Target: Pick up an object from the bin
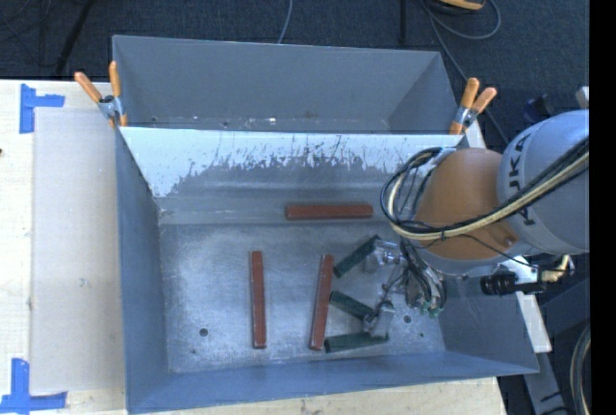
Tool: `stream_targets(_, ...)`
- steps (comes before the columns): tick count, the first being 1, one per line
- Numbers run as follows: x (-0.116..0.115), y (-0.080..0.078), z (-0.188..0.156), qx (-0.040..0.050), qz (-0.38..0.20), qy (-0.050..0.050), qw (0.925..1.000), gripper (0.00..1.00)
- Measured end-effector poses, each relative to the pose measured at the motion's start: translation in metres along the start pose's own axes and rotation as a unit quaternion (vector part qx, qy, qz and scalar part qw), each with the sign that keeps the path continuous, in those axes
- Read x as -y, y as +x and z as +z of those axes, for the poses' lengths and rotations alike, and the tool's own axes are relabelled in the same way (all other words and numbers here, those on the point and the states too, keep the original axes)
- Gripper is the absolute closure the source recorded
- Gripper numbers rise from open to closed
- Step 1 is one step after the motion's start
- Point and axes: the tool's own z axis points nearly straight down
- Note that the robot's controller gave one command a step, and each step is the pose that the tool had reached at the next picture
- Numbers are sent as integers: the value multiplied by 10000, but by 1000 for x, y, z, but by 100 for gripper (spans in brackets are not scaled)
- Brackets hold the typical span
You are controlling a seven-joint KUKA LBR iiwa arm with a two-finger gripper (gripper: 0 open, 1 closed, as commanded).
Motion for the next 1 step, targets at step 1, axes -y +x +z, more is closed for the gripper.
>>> stream_targets(1,-40,55,-1,20,115,-11,9999,0)
